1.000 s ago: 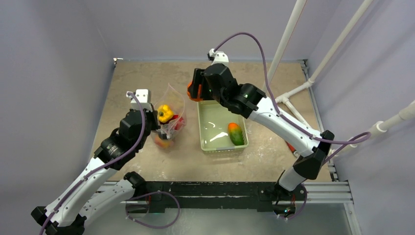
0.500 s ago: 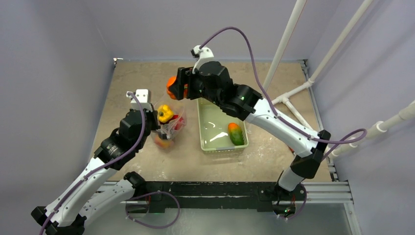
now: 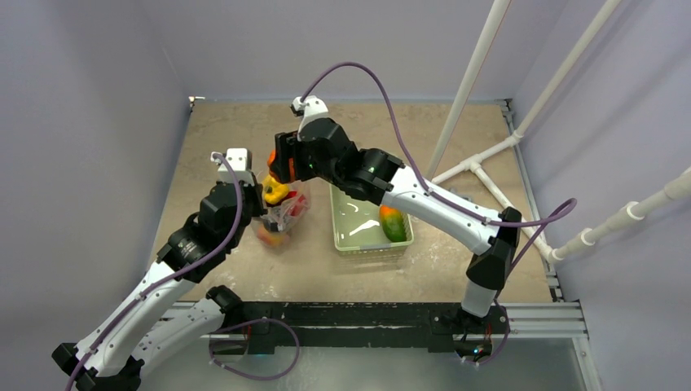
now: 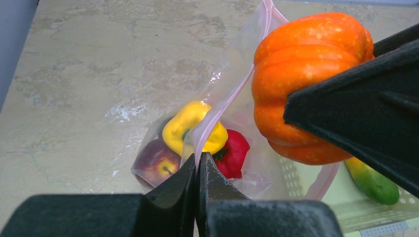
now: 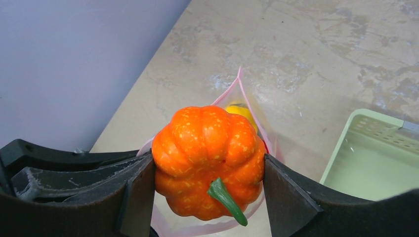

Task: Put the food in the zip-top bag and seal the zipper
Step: Place the fake vegetable in the zipper food storage bag, then pick up the fake vegetable from the bin.

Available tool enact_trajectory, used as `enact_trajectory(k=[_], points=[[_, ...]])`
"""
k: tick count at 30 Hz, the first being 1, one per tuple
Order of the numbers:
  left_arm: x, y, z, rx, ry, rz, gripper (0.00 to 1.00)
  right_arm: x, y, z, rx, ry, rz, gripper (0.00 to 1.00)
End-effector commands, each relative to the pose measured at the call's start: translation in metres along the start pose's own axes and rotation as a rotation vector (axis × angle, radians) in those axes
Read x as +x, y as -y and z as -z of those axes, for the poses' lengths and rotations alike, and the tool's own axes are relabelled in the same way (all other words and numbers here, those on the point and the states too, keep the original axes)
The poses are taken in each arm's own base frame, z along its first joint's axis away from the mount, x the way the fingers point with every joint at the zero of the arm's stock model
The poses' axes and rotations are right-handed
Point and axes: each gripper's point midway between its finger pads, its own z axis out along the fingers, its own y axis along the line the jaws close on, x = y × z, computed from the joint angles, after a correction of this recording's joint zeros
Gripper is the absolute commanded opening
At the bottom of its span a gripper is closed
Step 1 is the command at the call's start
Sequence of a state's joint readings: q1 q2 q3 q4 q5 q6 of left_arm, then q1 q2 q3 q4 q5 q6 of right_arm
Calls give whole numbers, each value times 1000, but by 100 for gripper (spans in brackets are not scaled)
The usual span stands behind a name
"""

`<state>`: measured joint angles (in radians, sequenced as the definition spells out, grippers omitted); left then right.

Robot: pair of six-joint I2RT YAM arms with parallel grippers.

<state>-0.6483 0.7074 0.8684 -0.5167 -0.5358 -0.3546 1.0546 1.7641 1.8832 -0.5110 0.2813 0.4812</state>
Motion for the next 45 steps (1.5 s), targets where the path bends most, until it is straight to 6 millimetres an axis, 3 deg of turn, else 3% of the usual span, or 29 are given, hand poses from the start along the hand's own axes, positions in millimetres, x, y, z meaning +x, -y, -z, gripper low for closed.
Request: enact_trajectory(k=[1, 4, 8, 16, 23, 28, 40, 45], points=[[-8, 0, -1, 0, 33, 7, 0, -11, 5, 2, 33, 43, 0, 57], [-8, 0, -1, 0, 33, 7, 0, -9, 5, 1, 34, 45, -1, 80], [-8, 0, -1, -1, 32, 7, 0, -12, 1, 1, 19, 57, -3, 93], [-8, -1, -1, -6, 30, 5, 0, -24, 0, 10, 23, 90, -22, 99], [-7, 0, -2, -5, 28, 3, 0, -32, 18, 32, 104, 122, -72, 99], [-7, -1, -2, -6, 27, 3, 0, -10, 41, 46, 199, 63, -131, 99], [-7, 1, -2, 1, 25, 4, 0, 89, 113, 74, 461, -113, -219, 96], [-7, 2, -2, 5, 26, 4, 0, 118, 139, 77, 536, -154, -219, 96]])
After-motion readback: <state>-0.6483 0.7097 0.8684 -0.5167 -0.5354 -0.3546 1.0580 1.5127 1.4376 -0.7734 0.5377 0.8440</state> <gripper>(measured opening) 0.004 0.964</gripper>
